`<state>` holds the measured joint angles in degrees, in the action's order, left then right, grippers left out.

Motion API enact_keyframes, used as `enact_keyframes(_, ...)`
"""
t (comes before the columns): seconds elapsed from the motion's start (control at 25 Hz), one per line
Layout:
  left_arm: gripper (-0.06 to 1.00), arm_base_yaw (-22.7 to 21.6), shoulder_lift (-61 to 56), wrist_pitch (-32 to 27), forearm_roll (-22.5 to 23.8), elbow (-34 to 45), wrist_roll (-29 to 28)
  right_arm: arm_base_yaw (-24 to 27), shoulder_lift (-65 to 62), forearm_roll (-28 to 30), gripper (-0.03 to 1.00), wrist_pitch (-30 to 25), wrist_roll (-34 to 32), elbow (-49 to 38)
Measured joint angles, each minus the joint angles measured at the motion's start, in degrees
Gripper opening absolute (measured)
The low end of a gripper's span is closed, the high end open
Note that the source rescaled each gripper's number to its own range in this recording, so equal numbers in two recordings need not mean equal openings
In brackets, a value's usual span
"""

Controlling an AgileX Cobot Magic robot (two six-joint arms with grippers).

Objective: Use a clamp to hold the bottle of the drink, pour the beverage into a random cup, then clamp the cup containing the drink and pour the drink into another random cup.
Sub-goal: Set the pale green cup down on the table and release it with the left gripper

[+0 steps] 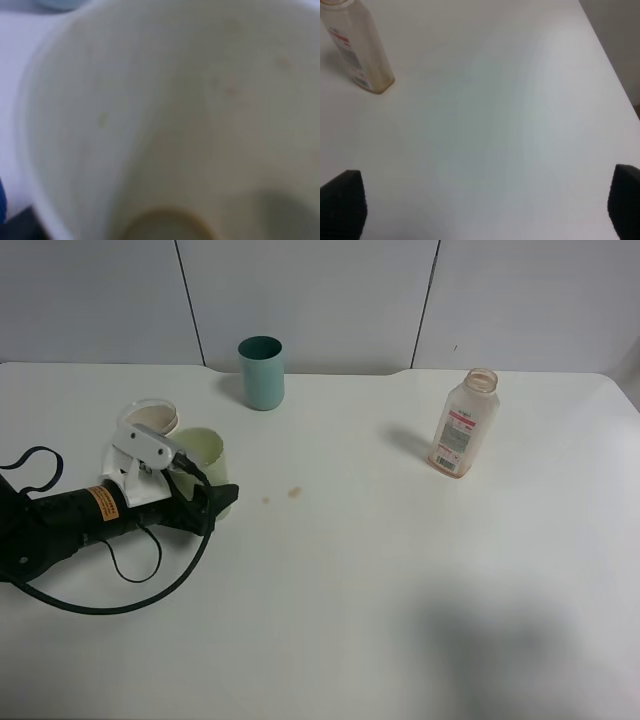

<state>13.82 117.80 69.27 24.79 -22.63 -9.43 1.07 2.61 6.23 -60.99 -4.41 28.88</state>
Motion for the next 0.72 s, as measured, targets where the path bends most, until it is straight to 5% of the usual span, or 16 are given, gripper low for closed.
enact_keyframes(0.36,0.66,0.0,0.0,0.0,0.0,0.0,-1.82,0.0,0.0,0.0,0.93,0.0,0.0,0.0)
enact_keyframes(0.56,0.94,0.0,-1.61,0.0,0.0,0.0,-4.6,0.0,0.0,0.0,0.93,0.0,0.0,0.0)
enact_keyframes(0.72,0.98,0.0,-2.34,0.0,0.0,0.0,-5.8,0.0,0.0,0.0,0.93,0.0,0.0,0.0)
